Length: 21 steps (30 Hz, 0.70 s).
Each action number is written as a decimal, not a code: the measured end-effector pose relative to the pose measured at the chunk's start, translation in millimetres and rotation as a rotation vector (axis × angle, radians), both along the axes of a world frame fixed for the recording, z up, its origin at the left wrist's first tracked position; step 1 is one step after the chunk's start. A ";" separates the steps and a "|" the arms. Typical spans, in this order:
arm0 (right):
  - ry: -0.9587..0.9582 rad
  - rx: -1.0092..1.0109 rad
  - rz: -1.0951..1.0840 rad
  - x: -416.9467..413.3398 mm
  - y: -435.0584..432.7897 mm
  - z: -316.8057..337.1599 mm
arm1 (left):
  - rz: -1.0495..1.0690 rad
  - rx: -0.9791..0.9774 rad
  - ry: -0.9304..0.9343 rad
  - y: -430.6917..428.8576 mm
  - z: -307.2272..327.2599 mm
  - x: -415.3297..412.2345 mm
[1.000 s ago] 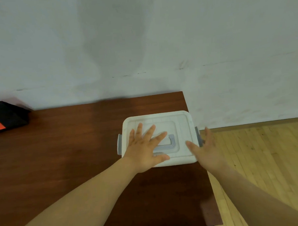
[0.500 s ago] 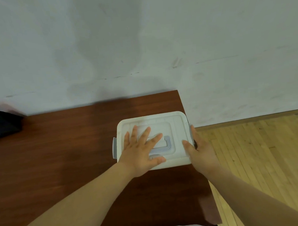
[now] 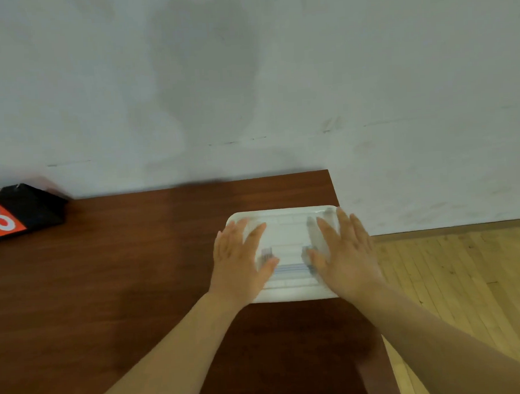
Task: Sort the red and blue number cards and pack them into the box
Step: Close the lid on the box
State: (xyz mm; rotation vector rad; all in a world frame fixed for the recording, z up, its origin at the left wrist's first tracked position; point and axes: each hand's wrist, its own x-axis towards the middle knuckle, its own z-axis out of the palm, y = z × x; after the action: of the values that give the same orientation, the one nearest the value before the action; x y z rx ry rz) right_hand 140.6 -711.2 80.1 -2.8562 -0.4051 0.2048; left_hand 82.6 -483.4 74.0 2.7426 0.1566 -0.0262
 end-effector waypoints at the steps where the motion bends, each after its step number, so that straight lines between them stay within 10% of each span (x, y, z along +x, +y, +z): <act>1: -0.007 -0.009 0.082 0.8 15.8 0.3 | 0.121 -0.014 0.001 7.5 0.9 -4.0; 13: 0.086 -0.174 0.295 1.1 84.0 -23.9 | 0.735 -1.005 0.256 42.4 -24.1 -32.3; 21: 0.042 -0.176 0.294 -0.9 84.2 -22.7 | 0.560 -0.809 0.173 33.4 -13.4 -39.9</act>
State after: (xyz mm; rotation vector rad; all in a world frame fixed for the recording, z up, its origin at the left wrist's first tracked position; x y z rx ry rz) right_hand 139.7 -627.0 57.4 -2.9431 -0.8376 0.3703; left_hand 42.7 -450.0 60.7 1.8172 0.7686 -0.1381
